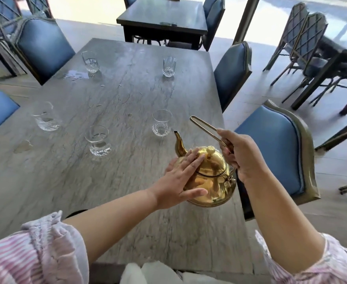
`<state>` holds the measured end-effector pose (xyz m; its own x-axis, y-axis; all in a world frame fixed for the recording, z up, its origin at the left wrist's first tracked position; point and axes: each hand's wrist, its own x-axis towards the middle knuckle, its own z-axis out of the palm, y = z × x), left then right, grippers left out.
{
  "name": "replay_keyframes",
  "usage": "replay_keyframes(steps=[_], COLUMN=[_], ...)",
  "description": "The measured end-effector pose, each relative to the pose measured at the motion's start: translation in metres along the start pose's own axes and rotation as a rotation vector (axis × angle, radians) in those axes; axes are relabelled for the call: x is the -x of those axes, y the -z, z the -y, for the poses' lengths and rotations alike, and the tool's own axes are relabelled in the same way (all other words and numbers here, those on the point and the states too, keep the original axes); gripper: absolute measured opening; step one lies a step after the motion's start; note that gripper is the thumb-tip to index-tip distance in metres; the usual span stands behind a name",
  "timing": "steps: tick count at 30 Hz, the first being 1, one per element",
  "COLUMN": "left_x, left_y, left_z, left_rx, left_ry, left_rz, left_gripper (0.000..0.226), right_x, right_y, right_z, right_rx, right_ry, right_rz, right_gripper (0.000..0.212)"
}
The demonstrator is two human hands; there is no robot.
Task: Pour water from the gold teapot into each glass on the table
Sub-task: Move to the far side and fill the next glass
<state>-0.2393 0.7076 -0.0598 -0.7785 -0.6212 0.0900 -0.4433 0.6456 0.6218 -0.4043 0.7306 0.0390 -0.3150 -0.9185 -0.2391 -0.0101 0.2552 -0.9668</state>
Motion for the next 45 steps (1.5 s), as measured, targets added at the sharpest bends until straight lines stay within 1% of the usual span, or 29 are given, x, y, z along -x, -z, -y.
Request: replay_keyframes(steps=[7, 12, 14, 17, 19, 22, 26, 30, 35, 41, 45], left_x=[-0.005, -0.015, -0.022, -0.038, -0.050, -0.071, -0.097, -0.119, -0.143, -0.177, -0.202], left_y=[0.001, -0.003, -0.003, -0.012, -0.025, -0.050, -0.068, -0.070, -0.063, -0.052, -0.043], left_z=[0.002, -0.008, -0.015, -0.027, -0.034, -0.052, -0.081, -0.105, -0.112, -0.094, -0.076], left_rx=[-0.015, -0.082, -0.098, -0.116, -0.155, -0.174, -0.206, -0.256, -0.323, -0.346, -0.350], left_ry=[-0.036, -0.042, -0.047, -0.051, -0.043, 0.021, 0.130, 0.241, 0.358, 0.403, 0.430], left_rz=[0.006, -0.071, -0.119, -0.246, -0.379, -0.559, -0.674, -0.709, -0.713, -0.743, -0.783], left_gripper=[0.088, 0.089, 0.086, 0.078, 0.071, 0.062, 0.066, 0.079, 0.086, 0.089, 0.088], right_x=[0.000, -0.008, -0.013, -0.023, -0.032, -0.046, -0.061, -0.076, -0.096, -0.140, -0.177], right_y=[0.009, 0.025, 0.036, 0.059, 0.073, 0.094, 0.117, 0.133, 0.141, 0.141, 0.134], right_z=[-0.003, 0.002, 0.007, 0.012, 0.015, 0.019, 0.027, 0.034, 0.040, 0.050, 0.062], right_rx=[-0.072, -0.096, -0.095, -0.067, -0.039, -0.013, -0.055, -0.107, -0.150, -0.172, -0.126], right_ry=[0.020, 0.009, 0.008, 0.023, 0.029, 0.049, 0.054, 0.021, 0.015, -0.016, 0.000], right_rz=[-0.001, 0.067, 0.118, 0.181, 0.221, 0.300, 0.354, 0.371, 0.415, 0.495, 0.567], right_gripper=[0.050, 0.049, 0.052, 0.056, 0.053, 0.048, 0.047, 0.043, 0.042, 0.040, 0.038])
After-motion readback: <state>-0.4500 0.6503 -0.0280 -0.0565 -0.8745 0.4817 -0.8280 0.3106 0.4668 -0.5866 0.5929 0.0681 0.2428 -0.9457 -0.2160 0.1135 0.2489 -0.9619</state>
